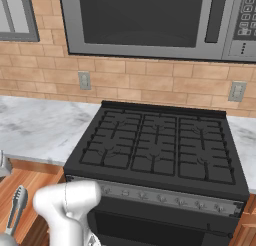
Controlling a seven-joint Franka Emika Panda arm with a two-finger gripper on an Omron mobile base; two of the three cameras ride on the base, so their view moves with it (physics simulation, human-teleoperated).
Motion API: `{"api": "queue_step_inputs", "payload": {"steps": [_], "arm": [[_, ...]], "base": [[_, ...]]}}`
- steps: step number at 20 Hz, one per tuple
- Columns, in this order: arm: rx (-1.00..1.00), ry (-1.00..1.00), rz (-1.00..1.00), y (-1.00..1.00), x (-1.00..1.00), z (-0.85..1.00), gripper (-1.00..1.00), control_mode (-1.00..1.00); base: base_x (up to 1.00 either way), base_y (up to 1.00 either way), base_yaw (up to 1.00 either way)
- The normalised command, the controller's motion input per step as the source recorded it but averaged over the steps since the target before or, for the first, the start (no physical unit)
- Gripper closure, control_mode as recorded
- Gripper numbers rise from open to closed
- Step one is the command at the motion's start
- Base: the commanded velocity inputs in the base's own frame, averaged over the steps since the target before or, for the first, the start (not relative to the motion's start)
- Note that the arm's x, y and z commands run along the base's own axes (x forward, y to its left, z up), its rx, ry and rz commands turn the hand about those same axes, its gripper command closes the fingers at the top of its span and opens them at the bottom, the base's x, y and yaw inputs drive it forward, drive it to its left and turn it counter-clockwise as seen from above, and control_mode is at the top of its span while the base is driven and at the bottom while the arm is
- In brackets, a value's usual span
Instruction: Take the tongs from the drawer on the left and place them on the dining counter next to the tray containing the hot dog.
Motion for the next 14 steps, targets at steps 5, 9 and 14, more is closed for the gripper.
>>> {"api": "queue_step_inputs", "payload": {"steps": [5, 9, 14], "arm": [[0.05, 0.03, -0.05, 0.04, 0.11, 0.0, -1.0, -1.0], [-0.03, 0.0, 0.0, 0.0, 0.0, -0.01, -1.0, -1.0], [-0.08, 0.0, -0.24, 0.13, 0.01, -0.01, -1.0, -1.0]], "base": [[0.0, 0.0, 0.0], [0.0, 0.0, 0.0], [0.0, 0.0, 0.0]]}}
